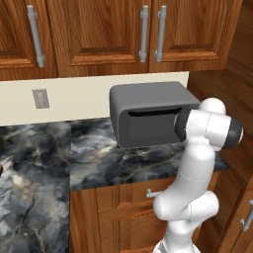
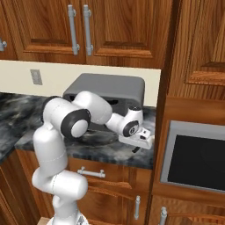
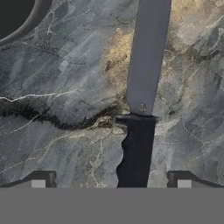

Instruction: Retrieve the butter from the fridge and place it on a plate on the dining table. Then retrieve the butter knife by the fridge and place it near the plate.

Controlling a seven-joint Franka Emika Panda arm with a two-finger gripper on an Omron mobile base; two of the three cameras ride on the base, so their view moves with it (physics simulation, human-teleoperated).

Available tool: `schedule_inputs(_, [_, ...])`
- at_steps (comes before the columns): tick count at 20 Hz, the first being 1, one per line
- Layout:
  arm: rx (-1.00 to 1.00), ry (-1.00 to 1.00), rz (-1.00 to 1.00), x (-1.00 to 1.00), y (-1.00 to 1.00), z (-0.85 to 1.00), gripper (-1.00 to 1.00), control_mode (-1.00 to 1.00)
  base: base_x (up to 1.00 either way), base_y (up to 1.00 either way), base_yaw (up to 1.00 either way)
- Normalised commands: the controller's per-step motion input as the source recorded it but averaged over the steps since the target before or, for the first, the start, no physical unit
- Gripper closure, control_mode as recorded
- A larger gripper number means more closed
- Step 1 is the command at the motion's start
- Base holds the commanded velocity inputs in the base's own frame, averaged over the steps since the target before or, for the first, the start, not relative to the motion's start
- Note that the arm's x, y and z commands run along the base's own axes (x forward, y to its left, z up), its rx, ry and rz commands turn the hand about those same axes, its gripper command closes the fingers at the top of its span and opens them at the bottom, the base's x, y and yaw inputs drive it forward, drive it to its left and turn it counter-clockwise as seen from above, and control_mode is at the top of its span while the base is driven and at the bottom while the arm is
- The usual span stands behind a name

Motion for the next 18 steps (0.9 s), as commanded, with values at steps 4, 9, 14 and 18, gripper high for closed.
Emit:
schedule_inputs(4, [0.04,0.05,-0.01,0.05,-0.04,-0.45,1.00,-1.00,0.00,0.00,0.00])
schedule_inputs(9, [0.00,0.11,0.00,-0.03,0.00,-0.37,1.00,-1.00,0.00,0.00,0.00])
schedule_inputs(14, [0.00,0.02,0.00,-0.34,0.08,-0.12,1.00,-1.00,0.00,0.00,0.00])
schedule_inputs(18, [-0.01,0.00,0.00,-0.97,0.22,0.59,1.00,-1.00,0.00,0.00,0.00])
